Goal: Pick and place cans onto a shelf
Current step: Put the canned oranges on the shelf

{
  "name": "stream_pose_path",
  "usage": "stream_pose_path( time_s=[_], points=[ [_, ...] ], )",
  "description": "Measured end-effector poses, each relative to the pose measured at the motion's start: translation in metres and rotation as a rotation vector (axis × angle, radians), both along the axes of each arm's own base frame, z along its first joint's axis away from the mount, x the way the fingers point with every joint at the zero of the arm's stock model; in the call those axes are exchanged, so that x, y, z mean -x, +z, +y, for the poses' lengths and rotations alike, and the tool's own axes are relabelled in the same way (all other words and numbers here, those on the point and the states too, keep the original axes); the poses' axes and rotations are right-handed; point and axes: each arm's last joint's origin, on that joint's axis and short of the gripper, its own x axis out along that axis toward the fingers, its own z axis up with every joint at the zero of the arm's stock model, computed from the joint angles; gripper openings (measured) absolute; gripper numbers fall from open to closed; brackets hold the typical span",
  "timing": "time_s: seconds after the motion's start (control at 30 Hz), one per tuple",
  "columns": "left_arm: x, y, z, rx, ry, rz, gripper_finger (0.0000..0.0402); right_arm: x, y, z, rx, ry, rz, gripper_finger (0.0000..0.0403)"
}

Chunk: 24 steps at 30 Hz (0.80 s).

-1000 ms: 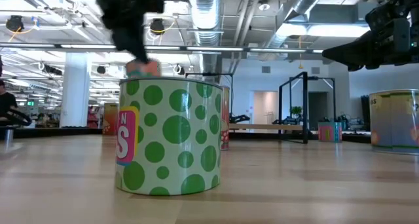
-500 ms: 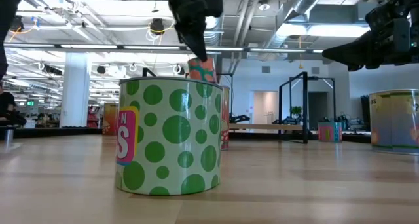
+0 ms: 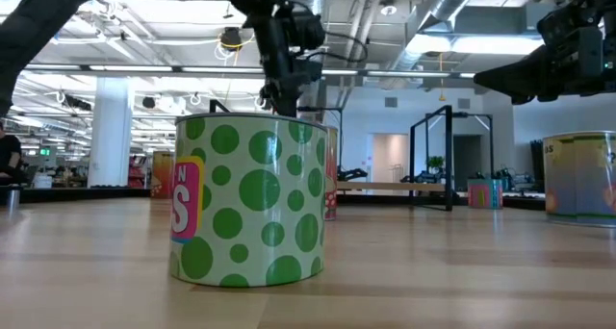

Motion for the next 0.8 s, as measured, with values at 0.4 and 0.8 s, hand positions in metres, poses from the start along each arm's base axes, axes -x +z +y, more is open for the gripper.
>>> stream_pose_path(
  time_s=[0.4, 0.8],
  points=[
    [0.009, -0.024, 0.042, 0.022, 0.093, -0.003, 0.0000, 0.000, 0.000, 0.000, 0.000, 0.000, 0.000, 0.0045],
    [0.018, -0.031, 0.052, 0.054, 0.126, -0.016, 0.0000, 0.000, 0.000, 0.000, 0.000, 0.000, 0.000, 0.0045]
  ],
)
